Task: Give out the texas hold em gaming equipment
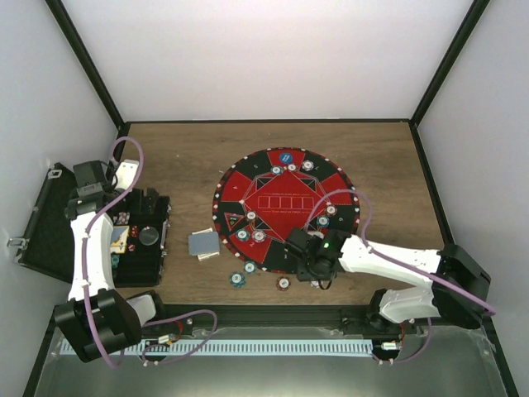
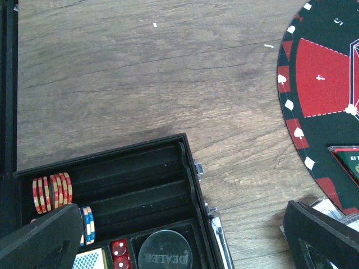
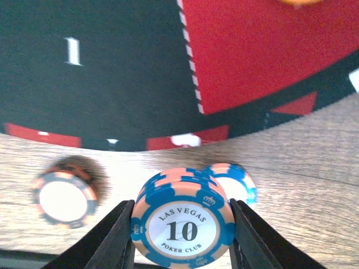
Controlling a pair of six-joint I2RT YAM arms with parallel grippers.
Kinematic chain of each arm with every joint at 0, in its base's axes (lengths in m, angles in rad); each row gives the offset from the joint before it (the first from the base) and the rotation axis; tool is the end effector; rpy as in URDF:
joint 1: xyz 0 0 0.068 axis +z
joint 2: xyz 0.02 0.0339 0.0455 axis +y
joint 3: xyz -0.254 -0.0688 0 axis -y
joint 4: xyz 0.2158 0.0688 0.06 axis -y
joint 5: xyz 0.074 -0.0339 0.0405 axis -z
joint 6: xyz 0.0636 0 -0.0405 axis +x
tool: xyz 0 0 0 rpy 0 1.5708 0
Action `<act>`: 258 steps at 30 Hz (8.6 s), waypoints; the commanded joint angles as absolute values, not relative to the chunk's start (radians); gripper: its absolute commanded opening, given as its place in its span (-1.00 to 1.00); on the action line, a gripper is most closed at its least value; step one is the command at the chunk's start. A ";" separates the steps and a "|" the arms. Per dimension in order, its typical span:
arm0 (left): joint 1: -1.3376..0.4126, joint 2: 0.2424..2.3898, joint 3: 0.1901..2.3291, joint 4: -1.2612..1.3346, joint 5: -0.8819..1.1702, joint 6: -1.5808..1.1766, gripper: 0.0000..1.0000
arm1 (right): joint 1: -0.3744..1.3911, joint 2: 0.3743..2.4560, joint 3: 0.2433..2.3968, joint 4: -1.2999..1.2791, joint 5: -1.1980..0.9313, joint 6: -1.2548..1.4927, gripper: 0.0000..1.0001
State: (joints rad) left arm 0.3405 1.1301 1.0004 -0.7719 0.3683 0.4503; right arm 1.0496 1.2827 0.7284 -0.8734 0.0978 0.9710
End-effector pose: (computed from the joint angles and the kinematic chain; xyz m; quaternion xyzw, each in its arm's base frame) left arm 0.2114 0.0506 0.2702 0.1110 0.9239 -0.0353 0.3645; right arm 0.0962 0.1552 0.1586 -0.0357 0.9956 0.0346 0.0793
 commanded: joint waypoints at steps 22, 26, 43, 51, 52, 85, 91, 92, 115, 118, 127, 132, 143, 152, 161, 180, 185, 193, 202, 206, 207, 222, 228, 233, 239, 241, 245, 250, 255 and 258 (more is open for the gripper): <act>0.342 1.125 1.002 -0.778 0.376 0.512 1.00 | 0.244 1.636 1.161 -0.657 0.094 0.440 -0.49; 0.343 1.133 1.000 -0.779 0.379 0.525 1.00 | 0.185 1.758 1.201 -0.615 0.089 0.418 -0.50; 0.342 1.140 0.974 -0.781 0.394 0.582 1.00 | 0.161 1.967 1.307 -0.634 0.079 0.414 -0.29; 0.342 1.159 0.975 -0.825 0.413 0.669 1.00 | 0.162 1.877 1.313 -0.708 0.121 0.413 0.40; 0.343 1.164 0.982 -0.838 0.417 0.683 1.00 | 0.162 1.859 1.310 -0.715 0.126 0.415 0.47; -0.127 1.254 0.803 -0.853 0.333 1.074 1.00 | 0.494 1.402 1.130 -0.695 0.022 0.406 0.99; -0.148 1.222 0.735 -0.806 0.299 1.159 1.00 | 0.527 1.385 1.083 -0.659 -0.010 0.407 1.00; -0.151 1.219 0.728 -0.799 0.291 1.171 1.00 | 0.528 1.380 1.080 -0.656 -0.014 0.408 1.00; -0.192 1.277 0.698 -0.731 0.254 1.238 1.00 | 0.569 1.320 1.114 -0.704 -0.052 0.437 1.00; -0.196 1.287 0.698 -0.730 0.246 1.237 1.00 | 0.576 1.315 1.121 -0.714 -0.050 0.442 1.00; -0.207 1.309 0.691 -0.719 0.233 1.242 1.00 | 0.583 1.303 1.133 -0.728 -0.055 0.456 1.00; -0.209 1.330 0.678 -0.689 0.231 1.239 1.00 | 0.584 1.306 1.140 -0.730 -0.064 0.461 1.00; -0.210 1.363 0.664 -0.650 0.230 1.239 1.00 | 0.602 1.313 1.131 -0.715 -0.079 0.475 1.00; -0.210 1.384 0.618 -0.600 0.175 1.258 1.00 | 0.610 1.321 1.128 -0.703 -0.086 0.479 1.00; -0.209 1.343 0.647 -0.644 0.155 1.234 1.00 | 0.617 1.325 1.118 -0.694 -0.086 0.480 1.00; -0.210 1.344 0.691 -0.691 0.166 1.207 1.00 | 0.628 1.316 1.094 -0.680 -0.090 0.488 0.99; -0.210 1.362 0.679 -0.669 0.174 1.197 1.00 | 0.627 1.319 1.092 -0.675 -0.093 0.491 1.00; -0.211 1.421 0.655 -0.613 0.170 1.188 1.00 | 0.629 1.319 1.091 -0.672 -0.101 0.496 0.99; -0.211 1.433 0.649 -0.609 0.176 1.181 1.00 | 0.634 1.330 1.091 -0.667 -0.101 0.497 0.98; -0.212 1.417 0.636 -0.609 0.177 1.186 0.99 | 0.640 1.334 1.089 -0.663 -0.102 0.500 0.95; -0.211 1.415 0.633 -0.607 0.176 1.188 0.97 | 0.641 1.335 1.088 -0.662 -0.103 0.501 0.94; -0.212 1.433 0.624 -0.587 0.166 1.188 0.60 | 0.653 1.333 1.077 -0.657 -0.111 0.509 0.70; -0.212 1.419 0.617 -0.588 0.174 1.189 0.37 | 0.660 1.337 1.071 -0.643 -0.126 0.516 0.64; -0.211 1.417 0.611 -0.581 0.171 1.189 0.27 | 0.667 1.347 1.076 -0.639 -0.136 0.517 0.60; -0.212 1.420 0.610 -0.578 0.172 1.188 0.15 | 0.676 1.357 1.072 -0.623 -0.158 0.522 0.56; -0.212 1.418 0.609 -0.579 0.170 1.190 0.08 | 0.679 1.360 1.072 -0.614 -0.175 0.525 0.55; -0.211 1.408 0.616 -0.591 0.164 1.196 -0.09 | 0.683 1.365 1.068 -0.589 -0.210 0.531 0.54; -0.211 1.374 0.631 -0.614 0.163 1.197 -0.51 | 0.683 1.372 1.059 -0.562 -0.242 0.537 0.52; -0.210 1.353 0.651 -0.636 0.167 1.189 -0.75 | 0.683 1.371 1.049 -0.551 -0.257 0.541 0.51; -0.211 1.348 0.666 -0.655 0.174 1.183 -0.89 | 0.683 1.368 1.042 -0.545 -0.266 0.542 0.51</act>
